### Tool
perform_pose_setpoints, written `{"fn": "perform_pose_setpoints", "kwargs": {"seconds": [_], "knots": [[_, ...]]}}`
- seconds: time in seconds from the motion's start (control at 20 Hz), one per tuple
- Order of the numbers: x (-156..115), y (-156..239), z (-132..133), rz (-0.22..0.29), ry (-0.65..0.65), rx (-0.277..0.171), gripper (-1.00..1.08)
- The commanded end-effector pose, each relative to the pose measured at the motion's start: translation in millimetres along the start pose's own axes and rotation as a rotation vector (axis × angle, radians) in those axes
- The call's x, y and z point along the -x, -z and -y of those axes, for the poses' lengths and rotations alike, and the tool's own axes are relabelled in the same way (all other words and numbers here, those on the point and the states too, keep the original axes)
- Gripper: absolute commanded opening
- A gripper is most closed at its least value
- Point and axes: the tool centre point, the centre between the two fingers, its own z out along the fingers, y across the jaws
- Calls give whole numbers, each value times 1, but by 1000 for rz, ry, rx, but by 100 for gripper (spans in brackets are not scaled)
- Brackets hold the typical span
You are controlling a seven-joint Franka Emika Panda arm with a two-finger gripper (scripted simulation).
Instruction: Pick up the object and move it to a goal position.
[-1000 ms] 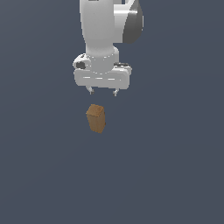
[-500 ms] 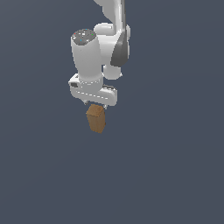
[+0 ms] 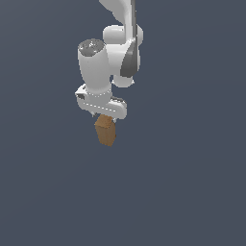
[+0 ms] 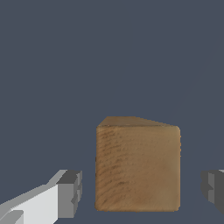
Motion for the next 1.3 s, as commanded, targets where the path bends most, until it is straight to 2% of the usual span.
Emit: {"fn": "perform_pose_setpoints", "kwargs": {"seconds": [0.0,0.35,0.6,0.65,1.25], "knots": [[0,-7,0,1,0,0,100],[1,-40,-1,1,-4,1,100],[0,-47,-1,1,-4,0,100],[0,-47,-1,1,-4,0,-100],[1,-45,0,1,-4,0,-100]]}}
